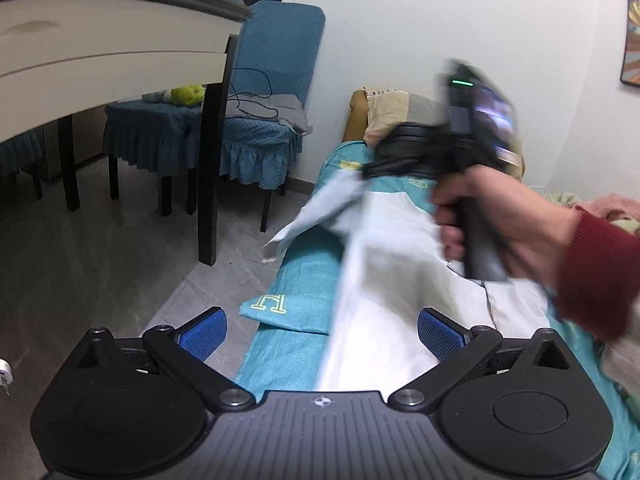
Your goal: Fold clothes
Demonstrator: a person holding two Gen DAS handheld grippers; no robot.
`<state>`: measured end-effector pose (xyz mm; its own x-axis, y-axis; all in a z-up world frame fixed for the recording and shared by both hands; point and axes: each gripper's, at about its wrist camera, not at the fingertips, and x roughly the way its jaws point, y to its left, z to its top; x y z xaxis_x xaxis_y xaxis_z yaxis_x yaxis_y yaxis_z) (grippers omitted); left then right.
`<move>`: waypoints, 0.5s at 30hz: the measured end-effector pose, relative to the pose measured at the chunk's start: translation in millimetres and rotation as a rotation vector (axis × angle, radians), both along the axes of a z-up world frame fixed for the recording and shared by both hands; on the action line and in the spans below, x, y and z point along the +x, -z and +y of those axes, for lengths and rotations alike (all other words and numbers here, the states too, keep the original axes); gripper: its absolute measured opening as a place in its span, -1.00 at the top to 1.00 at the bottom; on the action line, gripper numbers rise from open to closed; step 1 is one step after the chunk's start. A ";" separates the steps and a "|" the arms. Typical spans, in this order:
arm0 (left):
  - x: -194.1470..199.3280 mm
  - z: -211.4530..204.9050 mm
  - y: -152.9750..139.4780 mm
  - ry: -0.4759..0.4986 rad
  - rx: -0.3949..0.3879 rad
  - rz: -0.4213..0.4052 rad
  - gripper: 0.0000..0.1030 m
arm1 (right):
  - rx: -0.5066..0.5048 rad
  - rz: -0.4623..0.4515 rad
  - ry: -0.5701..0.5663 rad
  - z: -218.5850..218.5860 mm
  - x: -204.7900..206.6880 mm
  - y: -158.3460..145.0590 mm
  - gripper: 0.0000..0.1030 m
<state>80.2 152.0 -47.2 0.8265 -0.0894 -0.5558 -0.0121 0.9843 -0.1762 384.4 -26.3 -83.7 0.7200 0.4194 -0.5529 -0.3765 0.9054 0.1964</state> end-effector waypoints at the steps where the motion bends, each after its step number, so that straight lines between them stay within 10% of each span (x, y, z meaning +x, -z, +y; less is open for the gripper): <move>1: 0.3 -2.8 -0.1 0.004 0.004 -0.001 -0.99 | 0.043 -0.011 0.049 -21.1 -8.1 -1.9 0.93; 9: 7.0 -25.1 3.6 0.052 0.032 0.000 -0.99 | 0.240 0.070 0.434 -161.3 -75.3 61.9 0.93; 15: 19.6 -40.3 9.8 0.078 0.042 0.011 -0.99 | 0.229 0.143 0.459 -178.2 -80.8 103.3 0.92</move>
<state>99.8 111.7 -57.0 0.8119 -0.1294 -0.5693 0.0630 0.9889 -0.1349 303.6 -204.5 -187.0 0.7818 0.2001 -0.5906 0.0940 0.8985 0.4289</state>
